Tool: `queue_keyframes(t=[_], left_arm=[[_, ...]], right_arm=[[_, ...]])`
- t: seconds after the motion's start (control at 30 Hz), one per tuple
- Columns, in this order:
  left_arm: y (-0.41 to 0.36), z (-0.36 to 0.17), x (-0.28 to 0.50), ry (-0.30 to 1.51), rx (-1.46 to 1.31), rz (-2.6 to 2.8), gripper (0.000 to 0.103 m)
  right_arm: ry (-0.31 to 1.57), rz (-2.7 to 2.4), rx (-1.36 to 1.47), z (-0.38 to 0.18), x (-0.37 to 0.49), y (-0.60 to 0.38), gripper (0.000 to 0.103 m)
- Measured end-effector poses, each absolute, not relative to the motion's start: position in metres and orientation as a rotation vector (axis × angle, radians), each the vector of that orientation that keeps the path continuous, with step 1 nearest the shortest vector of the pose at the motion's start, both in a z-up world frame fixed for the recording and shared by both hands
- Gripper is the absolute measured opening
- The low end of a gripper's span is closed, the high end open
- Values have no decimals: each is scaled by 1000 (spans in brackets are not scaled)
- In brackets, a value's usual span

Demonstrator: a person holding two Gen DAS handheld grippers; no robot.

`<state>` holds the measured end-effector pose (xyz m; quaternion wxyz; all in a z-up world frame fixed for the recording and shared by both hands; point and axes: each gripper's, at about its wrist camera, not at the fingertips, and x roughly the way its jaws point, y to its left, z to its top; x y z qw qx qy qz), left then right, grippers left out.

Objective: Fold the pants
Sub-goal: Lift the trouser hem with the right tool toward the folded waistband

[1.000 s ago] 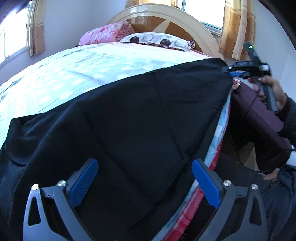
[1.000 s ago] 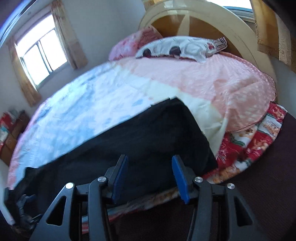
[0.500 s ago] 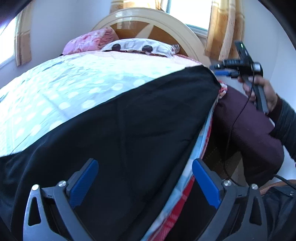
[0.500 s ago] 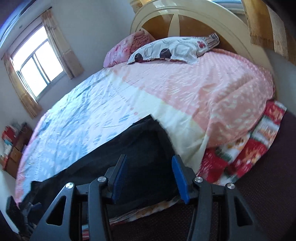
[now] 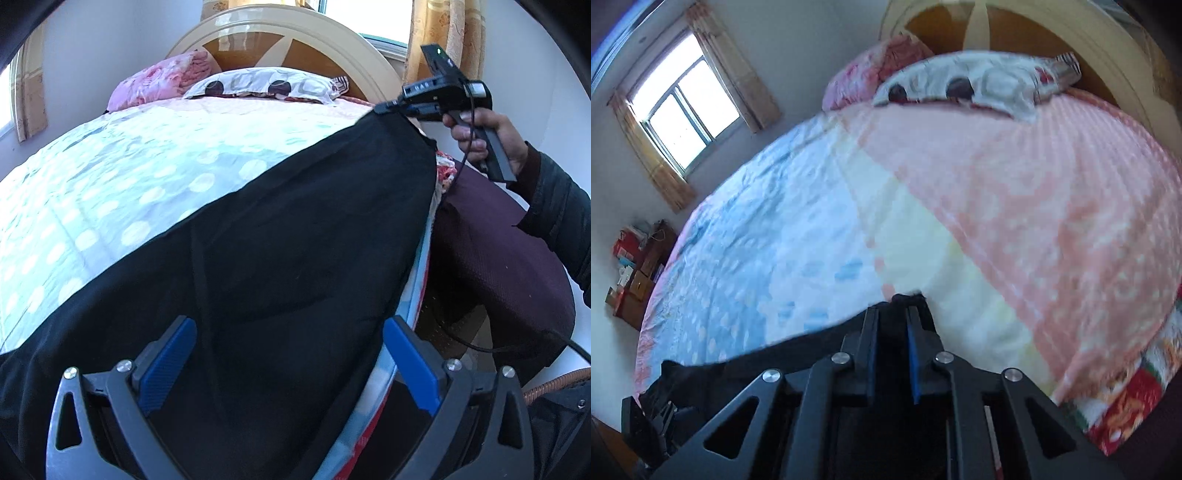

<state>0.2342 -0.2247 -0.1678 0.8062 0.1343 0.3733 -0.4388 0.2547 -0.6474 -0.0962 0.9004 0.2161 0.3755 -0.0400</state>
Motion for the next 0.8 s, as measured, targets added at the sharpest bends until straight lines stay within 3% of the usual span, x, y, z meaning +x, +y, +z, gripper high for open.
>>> queue_keyframes(t=[0.17, 0.23, 0.3, 0.8], left_arm=[[-234, -180, 234, 834, 315, -936, 103], [-234, -182, 232, 825, 328, -925, 103], [-234, -180, 233, 821, 326, -923, 103], [-218, -179, 252, 845, 195, -811, 103]], right_arm=[[842, -116, 398, -119, 262, -650, 14], [822, -135, 388, -120, 256, -654, 41], [812, -151, 402, -115, 248, -659, 48], [745, -78, 801, -123, 142, -667, 48]])
